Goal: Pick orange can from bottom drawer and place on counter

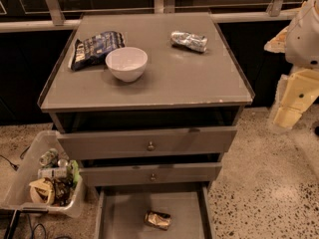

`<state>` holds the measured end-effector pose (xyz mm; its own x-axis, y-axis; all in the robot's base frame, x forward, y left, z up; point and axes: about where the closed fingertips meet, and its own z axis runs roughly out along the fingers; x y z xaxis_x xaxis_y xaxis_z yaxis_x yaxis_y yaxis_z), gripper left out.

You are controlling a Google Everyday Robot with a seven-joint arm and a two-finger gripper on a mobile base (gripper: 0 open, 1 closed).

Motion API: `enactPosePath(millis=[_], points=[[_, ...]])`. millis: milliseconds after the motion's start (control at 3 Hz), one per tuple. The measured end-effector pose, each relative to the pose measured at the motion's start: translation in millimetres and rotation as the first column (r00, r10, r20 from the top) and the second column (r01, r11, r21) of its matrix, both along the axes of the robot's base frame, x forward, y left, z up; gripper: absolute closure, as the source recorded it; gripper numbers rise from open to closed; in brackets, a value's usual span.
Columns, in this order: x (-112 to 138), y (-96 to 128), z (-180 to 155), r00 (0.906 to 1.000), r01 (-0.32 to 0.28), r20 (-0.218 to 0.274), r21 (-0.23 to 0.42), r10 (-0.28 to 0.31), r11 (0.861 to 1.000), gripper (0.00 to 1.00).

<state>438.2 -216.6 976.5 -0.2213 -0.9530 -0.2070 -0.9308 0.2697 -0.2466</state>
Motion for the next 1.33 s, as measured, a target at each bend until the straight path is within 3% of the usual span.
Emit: enactPosePath(millis=[333, 667, 1000, 1333], points=[[0.0, 0.0, 0.0, 1.0000, 0.000, 0.000, 0.000, 0.000, 1.000, 0.00], [-3.2, 9.7, -13.5, 1.0000, 0.005, -0.005, 0.041, -0.005, 0.999, 0.00], [-14.6, 29.2, -52.6, 0.9991, -0.042, -0.001, 0.114, 0.042, 0.993, 0.00], [-26.4, 46.8, -119.1, 0.9956, -0.093, 0.002, 0.178, 0.094, 0.980, 0.00]])
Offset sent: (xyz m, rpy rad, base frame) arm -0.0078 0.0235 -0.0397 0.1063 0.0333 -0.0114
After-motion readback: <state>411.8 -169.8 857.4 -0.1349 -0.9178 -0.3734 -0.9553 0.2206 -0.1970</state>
